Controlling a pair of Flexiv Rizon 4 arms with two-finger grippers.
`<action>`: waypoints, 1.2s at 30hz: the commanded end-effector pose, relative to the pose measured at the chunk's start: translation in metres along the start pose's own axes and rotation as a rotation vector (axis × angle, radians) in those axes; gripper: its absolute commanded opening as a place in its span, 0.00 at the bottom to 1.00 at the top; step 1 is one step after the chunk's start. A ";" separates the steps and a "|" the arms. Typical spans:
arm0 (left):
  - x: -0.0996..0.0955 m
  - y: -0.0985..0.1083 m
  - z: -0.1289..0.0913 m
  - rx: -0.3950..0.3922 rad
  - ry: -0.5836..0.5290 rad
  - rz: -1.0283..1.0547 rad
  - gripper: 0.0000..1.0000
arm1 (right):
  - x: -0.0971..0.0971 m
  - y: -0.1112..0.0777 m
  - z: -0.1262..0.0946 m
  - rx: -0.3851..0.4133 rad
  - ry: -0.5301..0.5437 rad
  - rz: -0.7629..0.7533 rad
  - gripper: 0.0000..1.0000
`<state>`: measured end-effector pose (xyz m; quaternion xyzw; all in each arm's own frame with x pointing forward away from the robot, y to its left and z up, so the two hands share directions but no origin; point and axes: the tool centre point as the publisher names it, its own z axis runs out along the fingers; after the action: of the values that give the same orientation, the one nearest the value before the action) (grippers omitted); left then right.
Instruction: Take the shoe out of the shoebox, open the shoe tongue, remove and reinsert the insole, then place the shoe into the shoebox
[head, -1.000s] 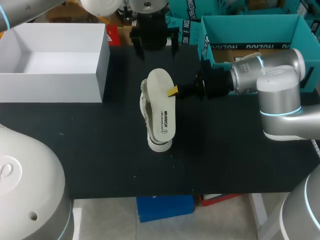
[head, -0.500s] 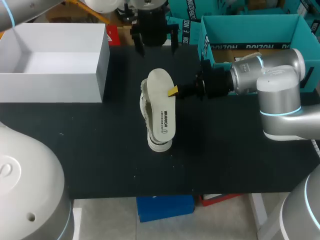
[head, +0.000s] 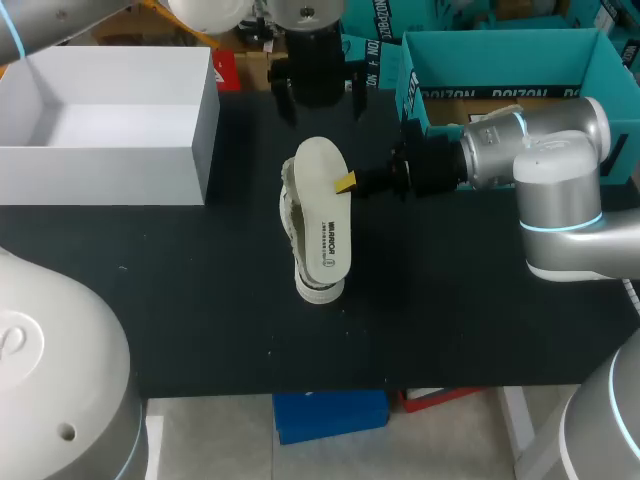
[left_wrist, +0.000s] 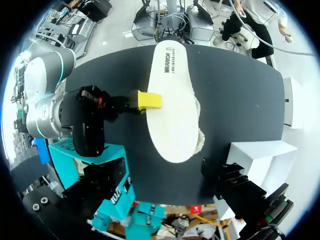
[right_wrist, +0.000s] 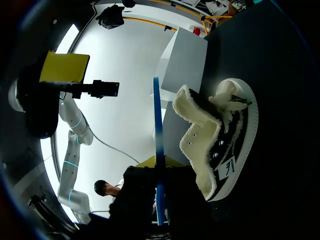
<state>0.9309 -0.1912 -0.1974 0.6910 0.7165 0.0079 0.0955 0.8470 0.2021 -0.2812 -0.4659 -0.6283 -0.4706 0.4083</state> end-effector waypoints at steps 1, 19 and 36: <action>0.005 -0.020 -0.005 -0.020 0.002 -0.005 1.00 | -0.001 0.001 0.001 0.001 0.000 0.001 0.00; 0.011 -0.091 -0.004 -0.012 0.003 -0.015 1.00 | -0.001 0.001 0.001 0.001 0.000 0.001 0.00; 0.011 -0.154 -0.003 0.013 -0.026 0.001 1.00 | -0.001 0.001 0.001 0.001 0.000 0.001 0.00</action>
<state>0.7866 -0.1932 -0.2171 0.6928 0.7155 -0.0074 0.0892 0.8470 0.2021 -0.2812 -0.4659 -0.6283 -0.4706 0.4083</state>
